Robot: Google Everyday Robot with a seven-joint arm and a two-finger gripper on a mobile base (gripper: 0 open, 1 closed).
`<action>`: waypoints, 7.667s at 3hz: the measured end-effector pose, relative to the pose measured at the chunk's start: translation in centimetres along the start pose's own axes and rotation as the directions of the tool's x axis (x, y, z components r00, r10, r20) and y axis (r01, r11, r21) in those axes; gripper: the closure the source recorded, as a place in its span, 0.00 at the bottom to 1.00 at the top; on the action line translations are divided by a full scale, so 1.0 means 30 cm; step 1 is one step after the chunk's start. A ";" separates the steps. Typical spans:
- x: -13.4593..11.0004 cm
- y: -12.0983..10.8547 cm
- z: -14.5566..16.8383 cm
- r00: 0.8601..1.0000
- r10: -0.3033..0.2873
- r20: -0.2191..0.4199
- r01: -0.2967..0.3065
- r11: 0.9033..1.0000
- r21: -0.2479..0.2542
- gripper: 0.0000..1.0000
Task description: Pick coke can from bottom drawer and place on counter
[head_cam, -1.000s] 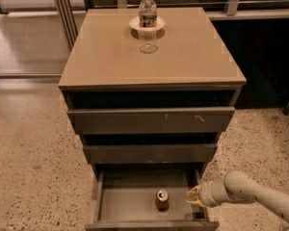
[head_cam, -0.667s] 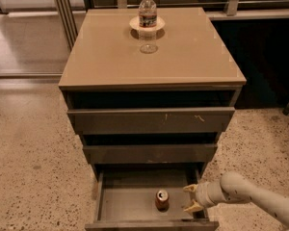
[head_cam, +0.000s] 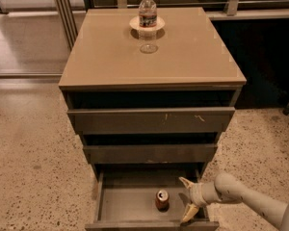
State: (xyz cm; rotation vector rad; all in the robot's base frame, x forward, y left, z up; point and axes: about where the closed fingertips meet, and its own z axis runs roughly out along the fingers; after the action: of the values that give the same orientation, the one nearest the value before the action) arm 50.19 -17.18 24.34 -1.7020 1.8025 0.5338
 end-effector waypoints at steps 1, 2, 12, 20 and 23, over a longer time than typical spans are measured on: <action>0.010 -0.037 0.073 0.999 0.002 0.037 -0.002 1.000 0.003 0.04; 0.008 -0.079 0.127 0.996 0.021 0.086 -0.022 1.000 0.008 0.13; -0.043 -0.043 0.312 0.961 0.131 0.244 -0.101 0.986 -0.132 1.00; -0.896 -0.158 -0.730 0.964 -0.042 0.264 0.054 0.998 -0.038 1.00; -1.050 -0.244 -0.922 0.954 -0.025 0.300 0.019 1.000 0.022 1.00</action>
Offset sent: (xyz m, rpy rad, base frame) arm 0.0512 0.0262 -0.0362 0.1450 -0.0028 -0.0379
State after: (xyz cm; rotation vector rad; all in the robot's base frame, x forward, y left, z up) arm 53.40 -12.40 66.51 -1.5317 1.5643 0.7218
